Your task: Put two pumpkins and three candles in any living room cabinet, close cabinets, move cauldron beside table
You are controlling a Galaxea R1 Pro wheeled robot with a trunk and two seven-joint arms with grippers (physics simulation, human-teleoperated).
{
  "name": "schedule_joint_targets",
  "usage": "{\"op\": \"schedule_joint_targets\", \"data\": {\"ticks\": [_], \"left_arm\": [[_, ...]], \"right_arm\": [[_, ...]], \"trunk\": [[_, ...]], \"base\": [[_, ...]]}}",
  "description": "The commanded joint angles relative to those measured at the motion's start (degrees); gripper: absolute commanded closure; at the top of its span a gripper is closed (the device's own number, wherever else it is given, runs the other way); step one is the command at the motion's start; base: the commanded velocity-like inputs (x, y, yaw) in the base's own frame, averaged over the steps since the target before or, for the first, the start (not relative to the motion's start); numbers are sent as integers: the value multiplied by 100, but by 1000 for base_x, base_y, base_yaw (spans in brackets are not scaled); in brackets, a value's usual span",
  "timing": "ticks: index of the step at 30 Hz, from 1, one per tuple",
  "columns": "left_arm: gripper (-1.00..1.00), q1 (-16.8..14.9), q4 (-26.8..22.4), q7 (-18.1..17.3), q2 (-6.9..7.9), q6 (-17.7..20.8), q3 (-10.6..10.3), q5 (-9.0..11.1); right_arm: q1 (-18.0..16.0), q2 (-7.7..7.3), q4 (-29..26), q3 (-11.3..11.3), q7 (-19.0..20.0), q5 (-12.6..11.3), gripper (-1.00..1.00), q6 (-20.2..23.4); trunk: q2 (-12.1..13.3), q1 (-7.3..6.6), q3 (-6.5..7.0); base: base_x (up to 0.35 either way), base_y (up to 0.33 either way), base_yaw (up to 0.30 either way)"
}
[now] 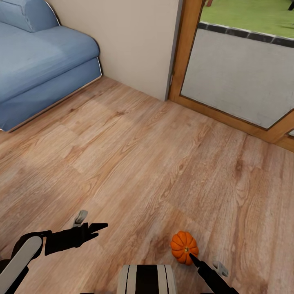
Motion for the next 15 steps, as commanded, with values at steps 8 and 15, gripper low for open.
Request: {"op": "schedule_joint_targets", "data": {"ticks": [8, 15], "left_arm": [[-100, -4, 7, -53, -2, 7, -3, -44], [-100, -4, 7, -50, -5, 7, -3, -44]], "right_arm": [[-3, -3, 6, 48, 9, -34, -100, -38], [-3, -3, 6, 48, 9, -34, -100, -38]], "trunk": [[-1, -1, -3], [-1, -1, -3]], "base": [[-2, 7, 0], [-7, 18, 0]]}}
